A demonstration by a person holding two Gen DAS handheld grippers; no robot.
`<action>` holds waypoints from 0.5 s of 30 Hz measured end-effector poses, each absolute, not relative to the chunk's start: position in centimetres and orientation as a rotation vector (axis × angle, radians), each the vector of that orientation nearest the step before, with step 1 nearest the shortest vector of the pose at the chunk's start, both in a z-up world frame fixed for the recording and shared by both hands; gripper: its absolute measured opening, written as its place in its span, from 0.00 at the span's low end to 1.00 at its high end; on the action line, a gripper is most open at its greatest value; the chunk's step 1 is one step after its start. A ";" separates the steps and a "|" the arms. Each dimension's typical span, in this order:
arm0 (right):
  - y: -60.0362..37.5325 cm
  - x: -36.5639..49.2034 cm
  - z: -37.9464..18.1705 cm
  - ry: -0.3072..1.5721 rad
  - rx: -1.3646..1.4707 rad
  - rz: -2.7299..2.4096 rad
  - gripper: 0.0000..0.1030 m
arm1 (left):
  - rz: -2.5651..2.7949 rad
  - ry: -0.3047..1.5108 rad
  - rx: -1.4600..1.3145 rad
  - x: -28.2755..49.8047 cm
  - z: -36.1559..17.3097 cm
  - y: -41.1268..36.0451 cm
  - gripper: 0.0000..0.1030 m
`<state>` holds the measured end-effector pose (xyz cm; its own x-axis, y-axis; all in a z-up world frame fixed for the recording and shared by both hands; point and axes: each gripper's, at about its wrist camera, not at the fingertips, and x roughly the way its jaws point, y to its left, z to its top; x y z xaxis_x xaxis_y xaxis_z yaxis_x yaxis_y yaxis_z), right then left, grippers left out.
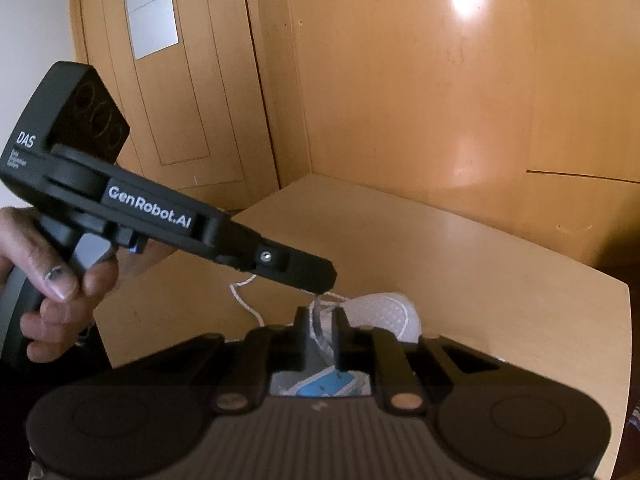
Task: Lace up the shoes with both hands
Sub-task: 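Lower the lace tip to the next eyelet with the left tool while the right tool holds the sneaker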
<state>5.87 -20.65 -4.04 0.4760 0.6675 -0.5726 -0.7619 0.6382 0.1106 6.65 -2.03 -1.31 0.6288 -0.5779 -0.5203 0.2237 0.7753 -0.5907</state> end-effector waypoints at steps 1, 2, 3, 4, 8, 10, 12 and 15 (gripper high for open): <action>-20.6 5.9 -4.0 0.622 -0.170 0.879 0.12 | -0.483 0.763 -0.511 6.7 -1.4 -2.0 0.00; -20.6 5.8 -4.0 0.623 -0.172 0.879 0.11 | -0.483 0.765 -0.512 6.7 -1.5 -2.0 0.00; -20.6 5.8 -4.0 0.623 -0.174 0.882 0.11 | -0.483 0.766 -0.513 6.7 -1.6 -1.9 0.00; -20.5 5.8 -4.0 0.624 -0.176 0.884 0.11 | -0.485 0.768 -0.515 6.7 -1.6 -1.9 0.00; -20.6 5.7 -3.8 0.617 -0.173 0.886 0.06 | -0.483 0.772 -0.517 6.8 -1.9 -1.8 0.00; -20.6 5.8 -3.6 0.629 -0.173 0.893 0.04 | -0.481 0.774 -0.518 6.8 -1.9 -1.7 0.00; -20.5 5.7 -3.4 0.637 -0.189 0.896 0.04 | -0.480 0.777 -0.514 6.7 -1.6 -2.0 0.00; -20.4 5.6 -3.3 0.648 -0.208 0.905 0.04 | -0.485 0.777 -0.492 6.6 -1.6 -2.2 0.00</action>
